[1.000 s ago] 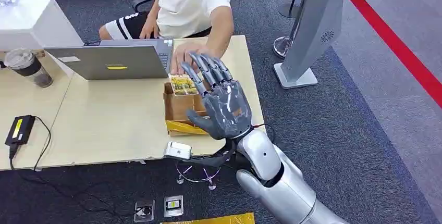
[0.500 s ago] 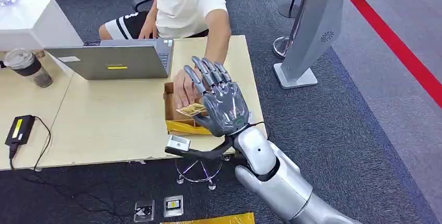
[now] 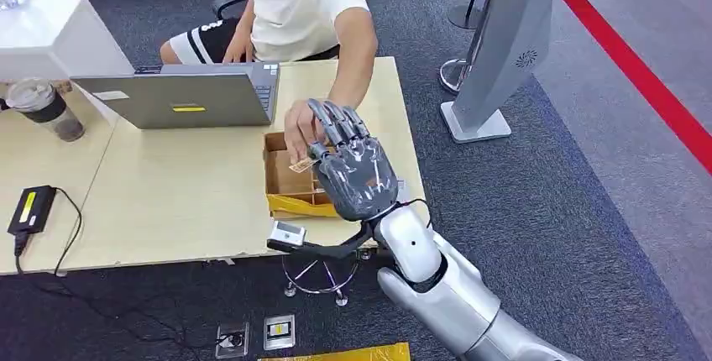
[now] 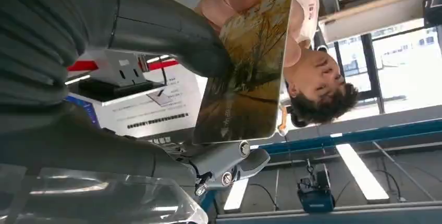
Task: Pass the card to the sensor for recognition and then transmit it.
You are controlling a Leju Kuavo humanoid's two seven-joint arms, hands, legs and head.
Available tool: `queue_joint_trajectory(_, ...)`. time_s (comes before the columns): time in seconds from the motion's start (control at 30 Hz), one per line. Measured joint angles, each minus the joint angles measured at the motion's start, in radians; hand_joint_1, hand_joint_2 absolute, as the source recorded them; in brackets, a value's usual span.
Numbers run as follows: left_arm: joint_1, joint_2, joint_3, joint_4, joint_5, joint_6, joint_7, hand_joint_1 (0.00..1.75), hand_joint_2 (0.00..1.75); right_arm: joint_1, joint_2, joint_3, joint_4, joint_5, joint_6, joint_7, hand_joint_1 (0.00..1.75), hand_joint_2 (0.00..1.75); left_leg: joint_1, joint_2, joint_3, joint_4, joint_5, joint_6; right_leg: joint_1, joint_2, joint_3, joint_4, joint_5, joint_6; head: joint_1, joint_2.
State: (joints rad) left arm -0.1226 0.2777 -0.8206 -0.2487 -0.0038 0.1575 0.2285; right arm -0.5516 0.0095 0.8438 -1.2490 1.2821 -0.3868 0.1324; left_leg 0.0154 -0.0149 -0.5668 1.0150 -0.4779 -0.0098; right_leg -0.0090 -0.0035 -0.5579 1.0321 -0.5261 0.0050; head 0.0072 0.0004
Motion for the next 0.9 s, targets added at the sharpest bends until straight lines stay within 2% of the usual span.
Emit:
queue_joint_trajectory(0.27,0.0,0.0,0.0,0.0,0.001,0.0,0.0,0.0,1.75,0.001,-0.003,0.0,0.018,-0.01,-0.011,0.0,1.73,1.75,0.0,0.0,0.0,0.0,0.0,0.0,0.0,0.0,0.0,0.0,0.0,0.0,0.0,0.0)
queue_joint_trajectory(0.3,0.0,0.0,0.0,0.0,0.001,0.001,0.0,0.0,1.75,0.002,-0.003,-0.001,0.02,-0.018,-0.015,-0.001,1.66,1.75,0.0,0.0,0.0,0.0,0.0,0.0,0.0,0.0,0.0,0.0,0.0,0.0,0.0,0.0)
queue_joint_trajectory(0.4,0.001,0.0,0.0,0.0,0.003,0.001,0.0,0.0,1.75,0.009,-0.007,-0.006,0.029,-0.035,-0.03,-0.005,1.75,1.75,0.0,0.0,0.0,0.0,0.0,0.0,0.0,0.0,0.0,0.0,0.0,0.0,0.0,0.0)
queue_joint_trajectory(0.53,0.001,0.0,0.0,0.0,0.004,0.001,0.0,0.0,1.75,0.013,-0.011,-0.015,0.04,-0.05,-0.036,-0.005,1.75,1.75,0.0,0.0,0.0,0.0,0.0,0.0,0.0,0.0,0.0,0.0,0.0,0.0,0.0,0.0)
queue_joint_trajectory(0.7,0.001,0.0,0.001,0.0,0.008,0.005,0.001,0.0,1.75,0.032,-0.021,-0.04,0.071,-0.156,-0.082,-0.011,1.75,1.75,0.0,0.001,0.0,0.0,0.0,0.0,0.0,0.0,-0.001,0.0,0.0,0.0,0.0,0.0)
queue_joint_trajectory(0.8,0.001,0.001,0.004,0.0,0.008,0.008,0.003,0.0,1.75,0.039,-0.037,-0.069,0.121,-0.249,-0.136,-0.032,1.75,1.75,0.0,0.001,0.0,0.0,0.0,0.0,0.0,0.0,0.0,0.0,0.0,0.0,0.0,0.0)
queue_joint_trajectory(0.9,0.004,0.001,0.007,0.0,0.008,0.008,0.004,0.0,1.75,0.053,-0.049,-0.091,0.16,-0.268,-0.153,-0.04,1.75,1.75,0.0,0.001,0.0,0.0,0.0,0.0,0.0,0.001,-0.001,0.0,0.0,0.0,0.0,0.0)
